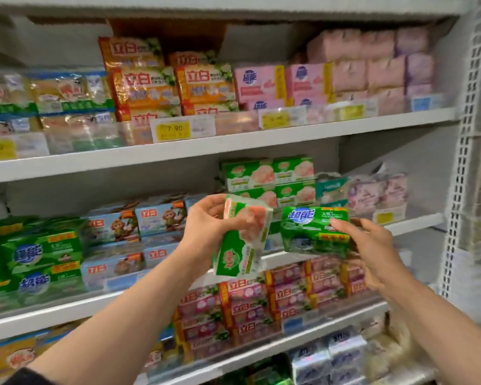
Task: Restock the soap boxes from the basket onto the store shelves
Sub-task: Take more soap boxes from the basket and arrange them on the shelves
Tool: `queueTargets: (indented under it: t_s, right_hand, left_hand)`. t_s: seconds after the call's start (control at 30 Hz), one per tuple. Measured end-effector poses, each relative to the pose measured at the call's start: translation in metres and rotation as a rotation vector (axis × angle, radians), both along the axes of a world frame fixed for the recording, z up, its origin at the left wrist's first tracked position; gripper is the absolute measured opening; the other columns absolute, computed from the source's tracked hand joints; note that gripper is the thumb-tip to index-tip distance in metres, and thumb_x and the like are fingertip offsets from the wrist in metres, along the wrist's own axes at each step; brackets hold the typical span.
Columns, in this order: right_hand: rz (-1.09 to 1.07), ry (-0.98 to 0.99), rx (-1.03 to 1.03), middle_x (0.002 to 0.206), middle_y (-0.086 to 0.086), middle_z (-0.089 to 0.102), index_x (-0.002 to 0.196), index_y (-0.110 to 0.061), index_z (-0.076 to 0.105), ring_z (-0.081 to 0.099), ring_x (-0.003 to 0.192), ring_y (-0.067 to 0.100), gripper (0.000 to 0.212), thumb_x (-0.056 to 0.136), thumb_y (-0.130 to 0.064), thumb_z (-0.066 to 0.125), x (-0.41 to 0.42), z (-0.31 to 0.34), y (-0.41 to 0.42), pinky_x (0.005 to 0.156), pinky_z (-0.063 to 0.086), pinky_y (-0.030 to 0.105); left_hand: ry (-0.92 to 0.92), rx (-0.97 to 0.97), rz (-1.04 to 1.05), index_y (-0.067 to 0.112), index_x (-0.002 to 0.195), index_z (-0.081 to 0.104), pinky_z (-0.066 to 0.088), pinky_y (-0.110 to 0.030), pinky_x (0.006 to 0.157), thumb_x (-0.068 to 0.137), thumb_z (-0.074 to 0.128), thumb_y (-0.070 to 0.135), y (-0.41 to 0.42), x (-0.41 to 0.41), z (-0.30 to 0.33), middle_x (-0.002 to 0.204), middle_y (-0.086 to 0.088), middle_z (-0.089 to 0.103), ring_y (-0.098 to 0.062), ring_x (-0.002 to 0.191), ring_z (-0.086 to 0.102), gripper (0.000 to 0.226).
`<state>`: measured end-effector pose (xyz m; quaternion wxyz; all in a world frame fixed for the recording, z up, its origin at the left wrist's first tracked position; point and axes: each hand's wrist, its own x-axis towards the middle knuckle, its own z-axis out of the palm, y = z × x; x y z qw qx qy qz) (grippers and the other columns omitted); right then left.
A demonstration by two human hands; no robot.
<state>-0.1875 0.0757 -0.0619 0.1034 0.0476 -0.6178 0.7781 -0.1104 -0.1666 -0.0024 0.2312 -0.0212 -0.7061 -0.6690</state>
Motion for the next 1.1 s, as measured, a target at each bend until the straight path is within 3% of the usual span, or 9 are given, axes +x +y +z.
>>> queueTargets:
  t_s: [0.13, 0.23, 0.4, 0.47, 0.67, 0.77, 0.83, 0.93, 1.1]
  right_hand:
    - [-0.035, -0.046, -0.148, 0.082, 0.009, 0.073, 0.101, -0.009, 0.067, 0.069, 0.067, 0.02, 0.032, 0.075, -0.025, 0.077, -0.022, 0.007, 0.039, 0.061, 0.054, 0.033]
    - [-0.051, -0.027, -0.208, 0.067, 0.002, 0.072, 0.091, -0.012, 0.064, 0.068, 0.055, 0.013, 0.021, 0.077, -0.021, 0.075, -0.033, 0.012, 0.063, 0.049, 0.054, 0.025]
    - [-0.046, -0.006, -0.228, 0.078, 0.009, 0.072, 0.098, -0.006, 0.063, 0.069, 0.06, 0.015, 0.026, 0.077, -0.017, 0.075, -0.045, 0.01, 0.086, 0.047, 0.056, 0.024]
    - [-0.051, 0.013, -0.231, 0.078, 0.009, 0.072, 0.1, -0.003, 0.064, 0.07, 0.06, 0.016, 0.029, 0.076, -0.015, 0.076, -0.051, 0.004, 0.089, 0.046, 0.055, 0.024]
    - [-0.032, 0.063, -0.219, 0.085, 0.013, 0.071, 0.098, -0.006, 0.065, 0.07, 0.059, 0.014, 0.027, 0.074, -0.013, 0.077, -0.069, -0.009, 0.081, 0.044, 0.05, 0.02]
    - [-0.02, 0.063, -0.187, 0.084, 0.01, 0.073, 0.094, -0.009, 0.067, 0.071, 0.064, 0.014, 0.026, 0.073, -0.018, 0.078, -0.078, -0.014, 0.072, 0.048, 0.05, 0.021]
    - [-0.018, 0.049, -0.202, 0.081, 0.009, 0.072, 0.092, -0.009, 0.066, 0.069, 0.06, 0.011, 0.022, 0.075, -0.017, 0.078, -0.082, -0.016, 0.064, 0.045, 0.048, 0.019]
    - [-0.008, 0.012, -0.251, 0.083, 0.01, 0.069, 0.089, -0.012, 0.063, 0.068, 0.063, 0.018, 0.018, 0.077, -0.018, 0.075, -0.086, -0.018, 0.056, 0.043, 0.046, 0.02]
    - [0.018, -0.051, -0.261, 0.086, 0.006, 0.072, 0.093, -0.016, 0.064, 0.069, 0.071, 0.019, 0.021, 0.077, -0.025, 0.075, -0.091, -0.024, 0.049, 0.055, 0.049, 0.028]
  left_hand:
    - [0.08, -0.277, 0.007, 0.012, 0.109, 0.069, 0.055, -0.038, 0.088, 0.052, 0.093, 0.015, 0.045, -0.044, 0.02, 0.1, -0.006, 0.073, -0.018, 0.092, 0.068, 0.062]
    - [0.154, -0.625, 0.056, 0.013, 0.122, 0.066, 0.048, -0.031, 0.097, 0.059, 0.092, 0.026, 0.079, -0.072, 0.036, 0.117, 0.001, 0.067, -0.012, 0.108, 0.061, 0.069]
    - [0.152, -1.057, 0.146, 0.014, 0.107, 0.072, 0.043, -0.028, 0.069, 0.067, 0.086, 0.034, 0.11, -0.104, 0.054, 0.088, 0.004, 0.067, -0.008, 0.077, 0.055, 0.047]
    - [0.084, -1.182, 0.178, 0.014, 0.107, 0.071, 0.047, -0.032, 0.069, 0.069, 0.083, 0.033, 0.112, -0.118, 0.058, 0.086, 0.004, 0.064, -0.013, 0.078, 0.059, 0.044]
    - [-0.086, -1.339, 0.202, 0.008, 0.128, 0.058, 0.05, -0.032, 0.089, 0.07, 0.086, 0.034, 0.085, -0.154, 0.059, 0.121, -0.004, 0.064, -0.023, 0.11, 0.06, 0.07]
    - [-0.132, -1.359, 0.189, 0.012, 0.132, 0.056, 0.045, -0.027, 0.091, 0.079, 0.079, 0.028, 0.064, -0.16, 0.047, 0.127, -0.002, 0.06, -0.02, 0.114, 0.057, 0.06]
    - [-0.069, -1.352, 0.21, 0.019, 0.131, 0.058, 0.042, -0.024, 0.097, 0.084, 0.074, 0.025, 0.053, -0.157, 0.036, 0.131, 0.001, 0.059, -0.017, 0.119, 0.054, 0.05]
    - [0.072, -1.398, 0.3, 0.027, 0.138, 0.051, 0.039, -0.027, 0.102, 0.083, 0.074, 0.022, 0.042, -0.139, 0.011, 0.137, 0.002, 0.055, -0.018, 0.124, 0.05, 0.06]
    - [0.299, -1.576, 0.559, 0.011, 0.135, 0.055, 0.054, -0.038, 0.085, 0.067, 0.087, 0.028, 0.024, -0.117, -0.031, 0.127, -0.01, 0.063, -0.03, 0.107, 0.065, 0.076]
